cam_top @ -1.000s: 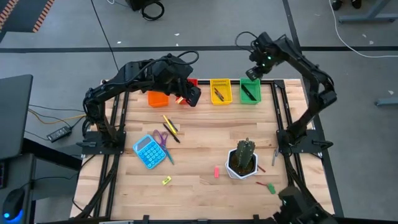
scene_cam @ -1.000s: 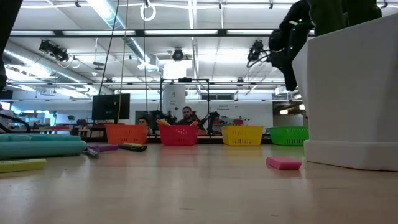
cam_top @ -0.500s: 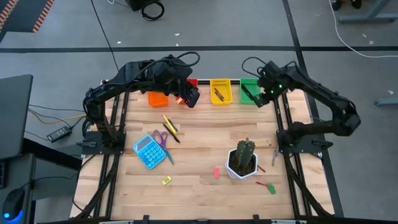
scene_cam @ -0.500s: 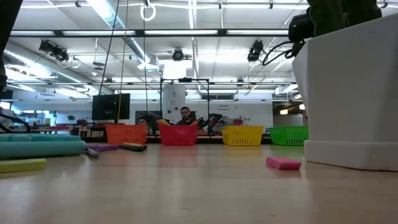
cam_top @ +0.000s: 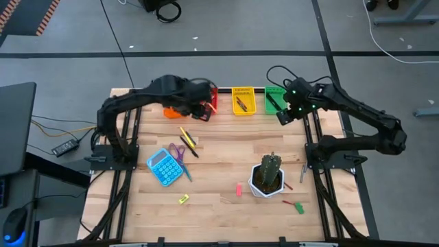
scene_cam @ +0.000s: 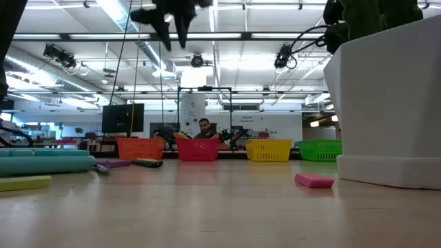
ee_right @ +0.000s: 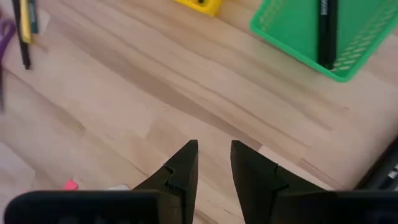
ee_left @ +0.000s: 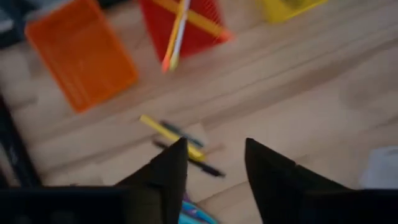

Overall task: Sort crayons/erasers/pens/pencils in bins
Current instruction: Put the black pen into the green bin

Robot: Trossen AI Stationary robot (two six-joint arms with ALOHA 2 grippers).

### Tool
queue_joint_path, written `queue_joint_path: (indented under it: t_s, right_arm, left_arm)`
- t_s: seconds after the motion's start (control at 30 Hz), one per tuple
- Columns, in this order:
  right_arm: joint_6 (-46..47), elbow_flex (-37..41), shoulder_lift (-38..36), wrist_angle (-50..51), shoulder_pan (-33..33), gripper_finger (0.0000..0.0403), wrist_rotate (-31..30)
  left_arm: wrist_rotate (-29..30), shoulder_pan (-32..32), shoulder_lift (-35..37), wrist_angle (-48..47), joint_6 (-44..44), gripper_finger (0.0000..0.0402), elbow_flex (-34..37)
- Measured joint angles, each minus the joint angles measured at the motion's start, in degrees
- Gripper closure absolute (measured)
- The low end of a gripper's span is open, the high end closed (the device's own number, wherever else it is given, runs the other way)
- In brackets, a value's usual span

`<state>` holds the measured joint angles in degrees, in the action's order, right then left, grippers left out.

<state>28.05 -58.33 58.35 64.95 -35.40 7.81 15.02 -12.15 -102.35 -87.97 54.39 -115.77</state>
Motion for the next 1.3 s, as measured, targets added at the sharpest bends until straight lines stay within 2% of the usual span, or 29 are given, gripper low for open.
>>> queue_joint_path:
  t_s: [0.13,0.27,0.43,0.57,0.7,0.8,1.07,1.17,1.3]
  right_arm:
    - [-0.9,0.0,0.0,-0.1,1.9,0.0301,0.0]
    - [-3.1,0.0,0.0,0.0,3.5,0.0301,0.0]
    - [-6.2,0.0,0.0,0.0,4.9,0.0301,0.0]
    - [-8.8,0.0,0.0,0.0,5.2,0.0301,0.0]
    - [-11.1,0.0,0.0,0.0,5.2,0.0301,0.1]
    - [-13.0,0.0,0.0,0.0,5.2,0.0301,0.9]
    - [-16.6,0.0,0.0,0.1,5.2,0.0301,1.7]
    - [-16.8,0.0,0.0,0.1,5.2,0.0301,1.7]
    - [-16.8,0.0,0.0,0.0,5.2,0.0301,1.7]
  left_arm:
    - [-1.2,0.8,0.0,4.6,3.7,0.0192,10.3]
    - [-5.8,1.7,0.0,9.7,5.0,0.0177,19.8]
    - [-14.2,2.5,0.0,16.0,6.0,0.0188,30.1]
    - [-18.3,2.1,0.0,24.0,11.2,0.0205,36.4]
    - [-19.1,1.5,0.0,30.3,19.4,0.0205,41.4]
    - [-19.7,1.3,0.0,31.2,21.8,0.0195,43.6]
    - [-24.8,1.5,0.0,31.0,18.2,0.0178,48.4]
    - [-27.1,1.4,0.4,31.0,16.1,0.0180,50.6]
    - [-27.1,1.2,2.5,32.0,16.3,0.0188,52.9]
